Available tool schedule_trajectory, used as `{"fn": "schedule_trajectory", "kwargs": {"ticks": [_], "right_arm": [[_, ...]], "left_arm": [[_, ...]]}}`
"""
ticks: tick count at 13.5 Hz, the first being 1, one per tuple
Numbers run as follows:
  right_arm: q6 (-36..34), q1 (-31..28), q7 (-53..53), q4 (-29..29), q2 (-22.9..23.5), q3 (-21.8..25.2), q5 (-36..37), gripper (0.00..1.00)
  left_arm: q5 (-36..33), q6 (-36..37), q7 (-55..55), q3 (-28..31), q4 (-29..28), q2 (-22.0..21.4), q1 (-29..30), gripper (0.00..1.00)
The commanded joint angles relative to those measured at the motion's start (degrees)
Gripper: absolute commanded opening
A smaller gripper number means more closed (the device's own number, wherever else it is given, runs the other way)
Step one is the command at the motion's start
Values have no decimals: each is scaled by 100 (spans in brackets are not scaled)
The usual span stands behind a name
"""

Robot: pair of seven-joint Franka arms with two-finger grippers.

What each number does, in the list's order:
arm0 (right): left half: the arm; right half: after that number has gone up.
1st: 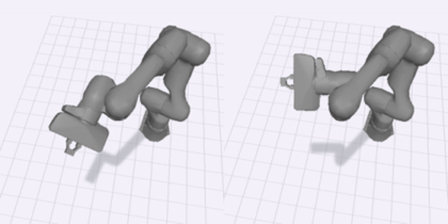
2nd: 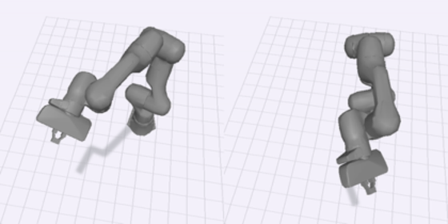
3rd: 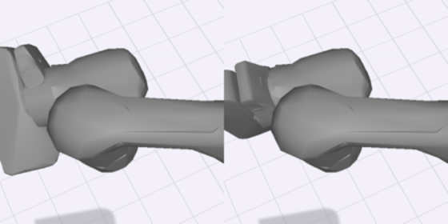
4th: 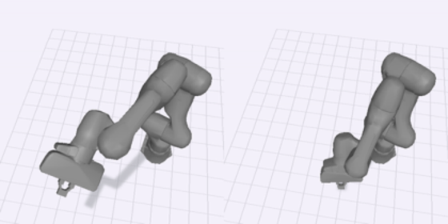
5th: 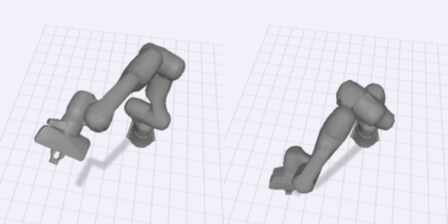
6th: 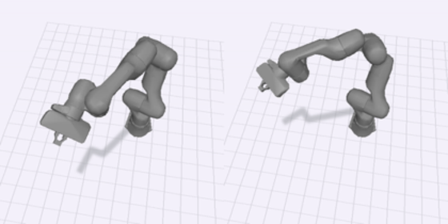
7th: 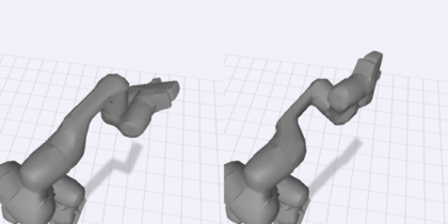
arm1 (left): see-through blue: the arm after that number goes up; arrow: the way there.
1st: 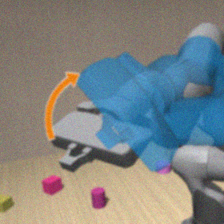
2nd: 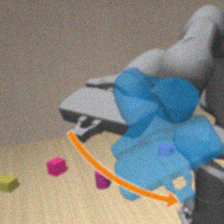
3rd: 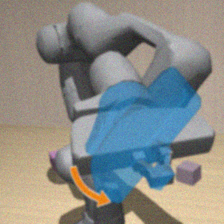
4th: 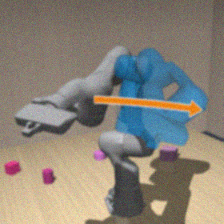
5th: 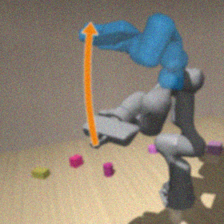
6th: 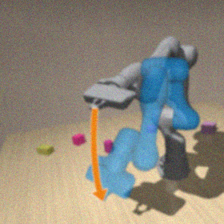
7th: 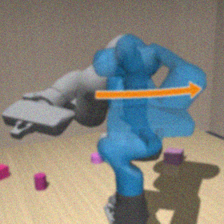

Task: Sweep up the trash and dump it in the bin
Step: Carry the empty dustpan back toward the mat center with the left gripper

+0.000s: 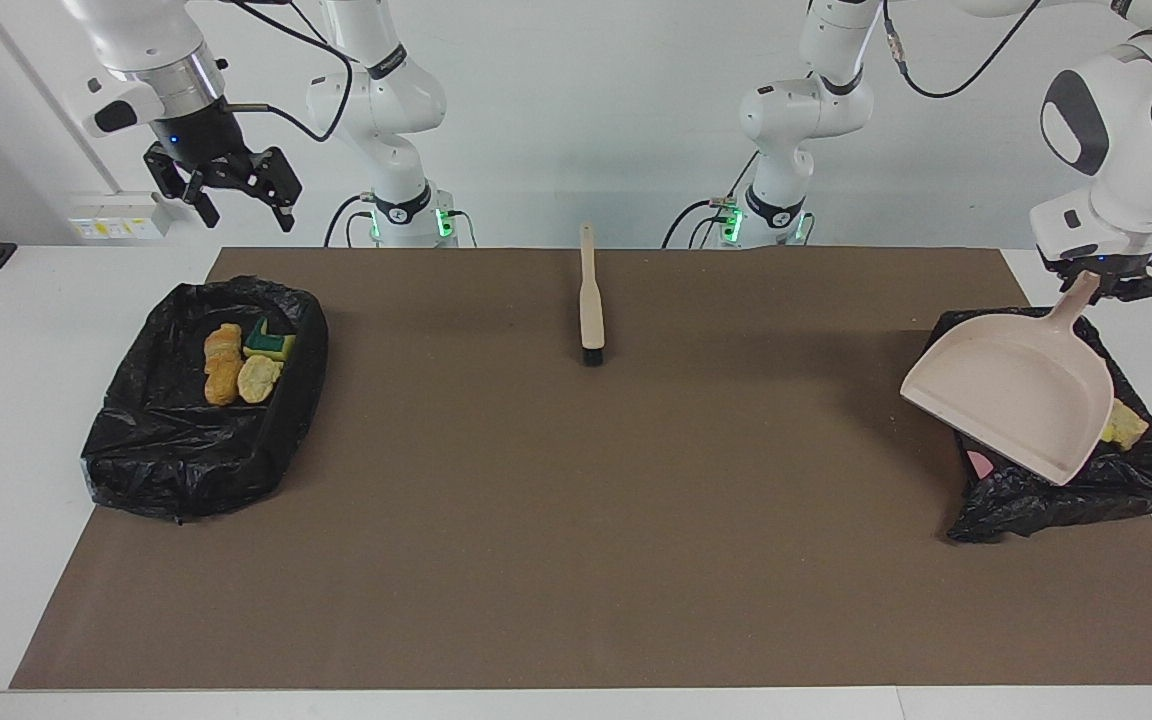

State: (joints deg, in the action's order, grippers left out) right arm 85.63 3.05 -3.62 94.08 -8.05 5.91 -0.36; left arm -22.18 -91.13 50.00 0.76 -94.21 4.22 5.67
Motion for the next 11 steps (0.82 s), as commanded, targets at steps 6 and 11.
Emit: {"fn": "schedule_trajectory", "kwargs": {"ticks": [6,11], "right_arm": [[191,-32,212,-100,-21,-73,212,100],[165,-32,212,-100,-21,-99,212,100]], "left_arm": [[1540,-53,-3072,12,-317,-273,-1066,0],[2095,-597,-4725,12,-510,-203,-2234,0]]}}
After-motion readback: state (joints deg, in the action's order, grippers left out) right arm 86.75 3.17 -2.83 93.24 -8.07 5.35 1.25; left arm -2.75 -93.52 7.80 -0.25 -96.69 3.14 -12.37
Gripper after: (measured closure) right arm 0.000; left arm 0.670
